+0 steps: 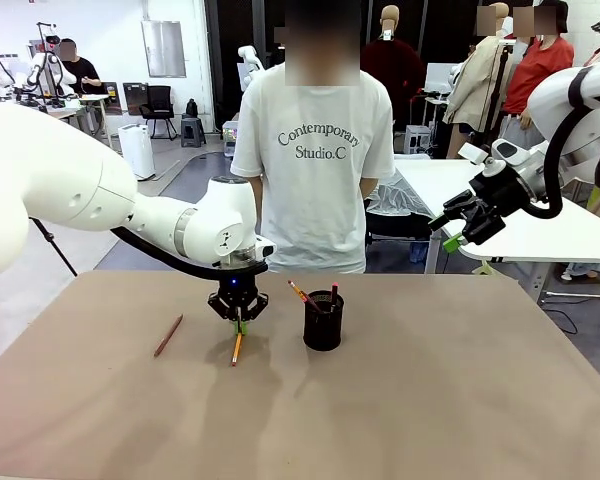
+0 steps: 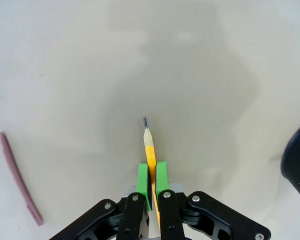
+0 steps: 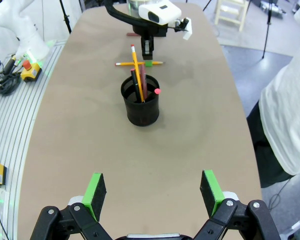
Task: Place the pens into the pen holder.
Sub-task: Pick up a writing instrument from the table and place it into the Pen holder.
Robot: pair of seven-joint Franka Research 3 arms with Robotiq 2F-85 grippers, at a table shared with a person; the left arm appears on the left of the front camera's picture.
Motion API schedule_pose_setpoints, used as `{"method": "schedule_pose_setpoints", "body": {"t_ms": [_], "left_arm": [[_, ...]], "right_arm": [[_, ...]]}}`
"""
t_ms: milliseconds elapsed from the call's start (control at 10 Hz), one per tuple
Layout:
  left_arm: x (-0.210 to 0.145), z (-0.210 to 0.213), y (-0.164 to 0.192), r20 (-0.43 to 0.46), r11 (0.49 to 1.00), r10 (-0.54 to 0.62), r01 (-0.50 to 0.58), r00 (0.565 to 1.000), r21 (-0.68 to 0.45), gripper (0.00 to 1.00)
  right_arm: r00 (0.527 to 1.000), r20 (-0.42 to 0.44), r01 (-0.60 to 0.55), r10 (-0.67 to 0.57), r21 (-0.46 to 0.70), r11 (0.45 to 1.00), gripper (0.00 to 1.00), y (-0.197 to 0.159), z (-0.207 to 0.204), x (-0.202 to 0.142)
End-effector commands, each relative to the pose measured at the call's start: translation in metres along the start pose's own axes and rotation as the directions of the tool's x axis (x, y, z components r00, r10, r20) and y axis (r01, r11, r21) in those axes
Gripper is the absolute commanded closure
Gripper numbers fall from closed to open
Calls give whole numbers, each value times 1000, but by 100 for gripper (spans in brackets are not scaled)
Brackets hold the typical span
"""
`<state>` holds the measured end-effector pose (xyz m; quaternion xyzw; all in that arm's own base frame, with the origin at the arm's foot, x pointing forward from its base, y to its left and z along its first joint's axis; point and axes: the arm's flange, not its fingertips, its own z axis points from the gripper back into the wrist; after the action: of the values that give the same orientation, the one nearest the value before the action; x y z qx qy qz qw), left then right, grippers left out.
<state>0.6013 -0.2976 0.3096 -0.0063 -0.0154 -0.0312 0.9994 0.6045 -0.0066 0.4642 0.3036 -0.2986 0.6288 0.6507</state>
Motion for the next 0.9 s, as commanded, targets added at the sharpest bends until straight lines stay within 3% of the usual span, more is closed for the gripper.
{"method": "schedule_pose_setpoints", "body": {"t_ms": [0, 200, 400, 600, 800], "left_arm": [[-5, 2, 6, -48, 993, -63, 58, 997, -98, 100], [-13, 20, 24, -45, 961, -128, 112, 991, -253, 100], [-26, 40, 44, 24, 921, -199, 195, 980, -337, 100], [-36, 60, 65, 143, 837, -316, 347, 938, -423, 100], [-50, 82, 82, 320, 707, -393, 506, 862, -494, 100]], "right_arm": [[1000, -6, -7, 7, -6, 1000, 0, 0, 1, 3], [1000, -6, -7, 7, -6, 1000, 0, 0, 1, 3], [1000, -6, -7, 7, -6, 1000, 0, 0, 1, 3], [1000, -6, -7, 7, -6, 1000, 0, 0, 1, 3], [1000, -6, -7, 7, -6, 1000, 0, 0, 1, 3]]}}
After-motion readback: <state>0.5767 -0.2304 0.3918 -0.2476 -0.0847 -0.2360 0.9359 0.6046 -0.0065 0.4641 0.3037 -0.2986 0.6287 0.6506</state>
